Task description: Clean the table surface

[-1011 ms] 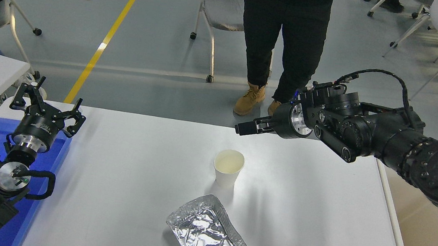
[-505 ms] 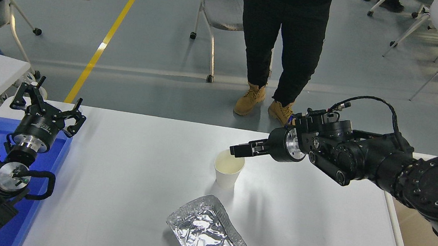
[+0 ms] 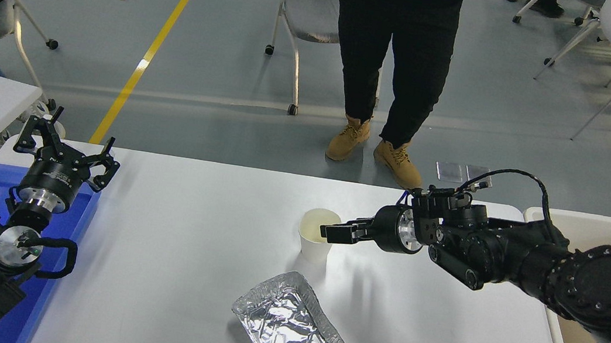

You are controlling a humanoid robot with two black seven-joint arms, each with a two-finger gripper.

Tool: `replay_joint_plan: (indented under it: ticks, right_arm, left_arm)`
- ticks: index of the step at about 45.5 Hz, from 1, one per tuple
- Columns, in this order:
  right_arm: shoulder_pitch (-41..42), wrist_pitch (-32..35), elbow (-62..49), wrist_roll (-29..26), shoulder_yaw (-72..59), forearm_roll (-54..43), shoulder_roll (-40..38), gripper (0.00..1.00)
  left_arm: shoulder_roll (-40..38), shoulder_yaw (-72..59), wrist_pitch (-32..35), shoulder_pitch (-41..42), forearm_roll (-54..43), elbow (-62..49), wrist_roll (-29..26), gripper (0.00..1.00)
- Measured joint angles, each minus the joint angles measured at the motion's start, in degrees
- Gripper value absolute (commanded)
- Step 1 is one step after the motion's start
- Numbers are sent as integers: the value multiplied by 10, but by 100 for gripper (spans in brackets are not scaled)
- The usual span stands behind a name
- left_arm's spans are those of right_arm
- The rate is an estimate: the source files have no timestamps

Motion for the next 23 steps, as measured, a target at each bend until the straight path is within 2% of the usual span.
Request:
replay_joint_plan:
  ticks: [3,10,23]
  right_arm:
    - [-3,-6,-1,0,-1,0,0,96]
    - [-7,-14,-2,0,-2,-1,0,86]
    - [-11,-21,-3,0,-10,-3,0,81]
  left_arm:
    - [0,0,0,0,0,0,0,100]
    - [0,0,0,0,0,0,0,100]
    - [0,0,0,0,0,0,0,100]
